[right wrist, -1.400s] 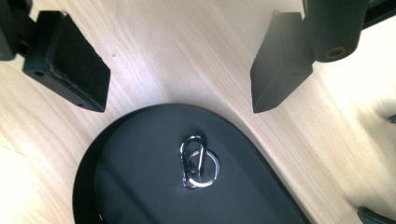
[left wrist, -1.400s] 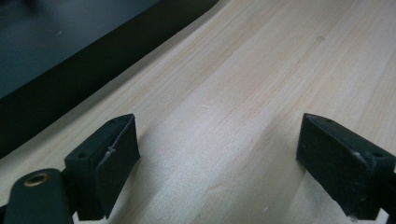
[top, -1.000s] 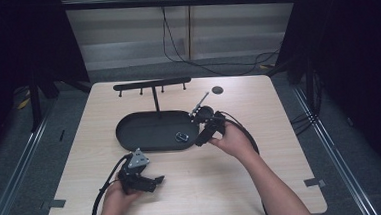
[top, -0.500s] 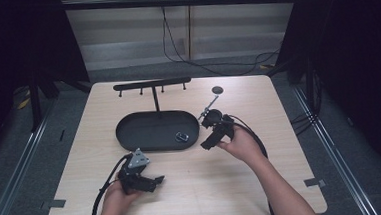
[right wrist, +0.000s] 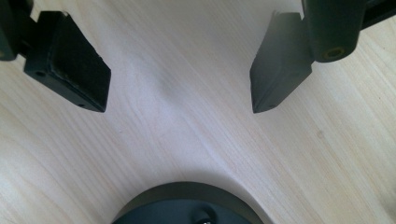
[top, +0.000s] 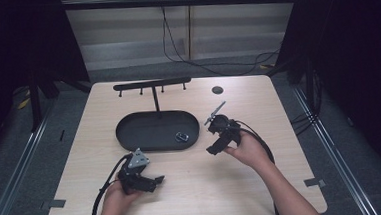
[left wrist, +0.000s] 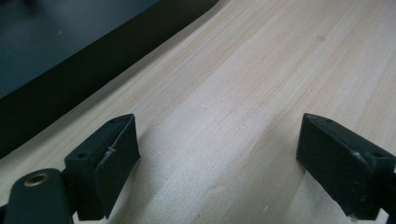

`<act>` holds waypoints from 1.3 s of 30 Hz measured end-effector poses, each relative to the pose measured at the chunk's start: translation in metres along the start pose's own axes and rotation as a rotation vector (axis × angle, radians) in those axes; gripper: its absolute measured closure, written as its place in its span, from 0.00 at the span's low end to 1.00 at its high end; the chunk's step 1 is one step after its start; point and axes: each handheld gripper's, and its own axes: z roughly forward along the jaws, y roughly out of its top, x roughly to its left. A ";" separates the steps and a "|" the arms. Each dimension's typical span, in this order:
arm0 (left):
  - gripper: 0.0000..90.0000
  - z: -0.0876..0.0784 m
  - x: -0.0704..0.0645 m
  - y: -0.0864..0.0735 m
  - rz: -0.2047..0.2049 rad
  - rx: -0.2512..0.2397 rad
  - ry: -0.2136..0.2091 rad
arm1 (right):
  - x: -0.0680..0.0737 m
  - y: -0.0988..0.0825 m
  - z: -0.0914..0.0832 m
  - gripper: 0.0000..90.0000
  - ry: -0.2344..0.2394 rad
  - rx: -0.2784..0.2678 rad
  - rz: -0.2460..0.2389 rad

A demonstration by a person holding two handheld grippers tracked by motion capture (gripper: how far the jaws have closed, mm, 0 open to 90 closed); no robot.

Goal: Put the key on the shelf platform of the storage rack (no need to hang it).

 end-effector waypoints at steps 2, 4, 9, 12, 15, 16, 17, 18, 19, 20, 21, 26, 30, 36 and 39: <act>0.14 0.000 0.000 0.000 0.000 0.000 0.000 | 0.000 -0.003 -0.001 0.22 0.001 -0.002 0.005; 0.14 0.000 0.000 0.000 0.000 -0.001 0.000 | -0.001 -0.006 -0.001 0.22 0.001 -0.004 0.001; 0.14 0.000 0.000 0.000 0.000 -0.001 0.000 | 0.000 -0.012 -0.002 0.22 -0.012 0.002 0.008; 0.14 0.000 0.000 0.000 0.000 0.000 0.000 | -0.001 -0.016 -0.003 0.22 -0.019 0.002 0.006; 0.14 0.000 0.000 0.000 0.000 0.000 0.000 | -0.001 -0.020 -0.004 0.23 -0.019 -0.001 0.014; 0.14 0.000 0.000 0.000 0.000 0.000 0.000 | 0.000 -0.022 -0.004 0.23 -0.017 -0.002 0.024; 0.14 0.000 0.000 0.000 0.000 0.000 0.000 | 0.000 -0.024 -0.004 0.23 -0.017 -0.004 0.026; 0.14 0.000 0.000 0.000 0.000 0.000 0.000 | -0.001 -0.025 -0.004 0.23 -0.019 -0.002 0.022; 0.14 0.000 0.000 0.000 0.000 0.000 0.000 | 0.000 -0.026 -0.003 0.23 -0.019 -0.001 0.034; 0.14 0.000 0.000 0.000 0.000 0.000 0.000 | -0.001 -0.028 -0.004 0.23 -0.021 -0.004 0.027; 0.14 0.000 0.000 0.000 0.000 0.000 0.000 | -0.001 -0.029 -0.004 0.23 -0.018 -0.005 0.031; 0.14 0.000 0.000 0.000 -0.001 0.000 0.000 | -0.001 -0.037 -0.005 0.23 -0.023 -0.010 0.045; 0.14 0.000 0.000 0.000 -0.001 0.001 0.000 | -0.003 -0.043 -0.006 0.23 -0.023 -0.014 0.047; 0.14 0.000 0.000 0.000 0.000 0.000 0.000 | -0.005 -0.051 -0.008 0.23 -0.023 -0.022 0.061; 0.14 0.000 0.000 0.000 0.000 0.000 0.000 | -0.005 -0.056 -0.008 0.23 -0.019 -0.016 0.064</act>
